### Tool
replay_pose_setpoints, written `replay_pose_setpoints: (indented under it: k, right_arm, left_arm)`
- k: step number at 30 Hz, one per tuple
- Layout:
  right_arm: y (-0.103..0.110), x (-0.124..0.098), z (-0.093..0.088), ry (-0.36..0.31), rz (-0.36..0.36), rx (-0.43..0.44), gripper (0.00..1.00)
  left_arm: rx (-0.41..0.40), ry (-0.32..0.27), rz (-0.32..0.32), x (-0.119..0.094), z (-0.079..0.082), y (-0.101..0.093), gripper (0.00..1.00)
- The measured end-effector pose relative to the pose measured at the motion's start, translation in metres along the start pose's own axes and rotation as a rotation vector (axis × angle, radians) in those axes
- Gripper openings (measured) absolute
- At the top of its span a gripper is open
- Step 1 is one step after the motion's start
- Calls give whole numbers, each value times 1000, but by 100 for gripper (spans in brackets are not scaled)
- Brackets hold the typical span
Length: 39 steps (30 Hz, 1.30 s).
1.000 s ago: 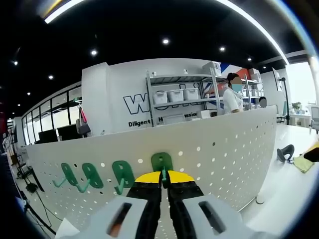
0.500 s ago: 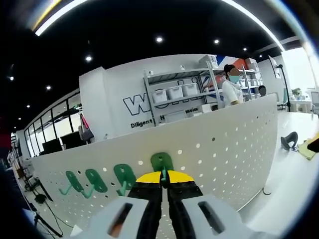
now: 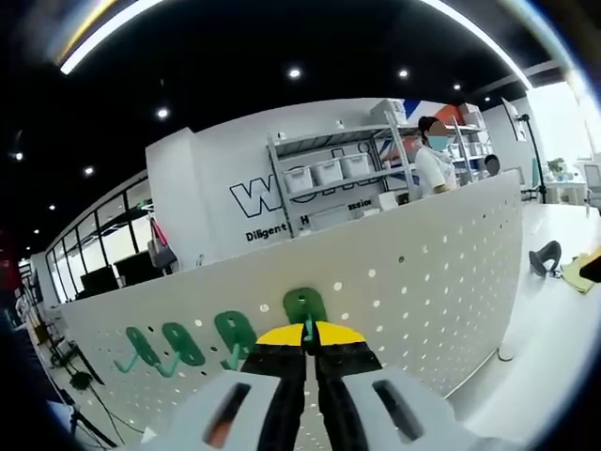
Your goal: Insert the hook assembly into the mounting plate slot until the hook locks in place.
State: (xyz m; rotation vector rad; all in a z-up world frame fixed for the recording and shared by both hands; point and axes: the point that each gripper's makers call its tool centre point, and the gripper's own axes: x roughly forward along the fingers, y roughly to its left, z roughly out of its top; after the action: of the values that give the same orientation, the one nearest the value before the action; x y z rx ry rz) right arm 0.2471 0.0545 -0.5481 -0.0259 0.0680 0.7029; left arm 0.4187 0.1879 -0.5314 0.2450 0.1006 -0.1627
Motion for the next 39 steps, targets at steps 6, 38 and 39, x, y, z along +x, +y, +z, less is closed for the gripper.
replay_pose_setpoints:
  k: [6, 38, 39]
  right_arm:
    - [2, 1, 1, 0, 4, -2, 92]
    - [1, 1, -4, 17, 8, -8, 91]
    - [2, 1, -5, 18, 9, -8, 91]
  left_arm:
    - [-9, -11, -9, -2, 2, -2, 2]
    - [-156, 22, 3, 5, -2, 1, 2]
    - [-155, 28, 2, 5, -2, 1, 2]
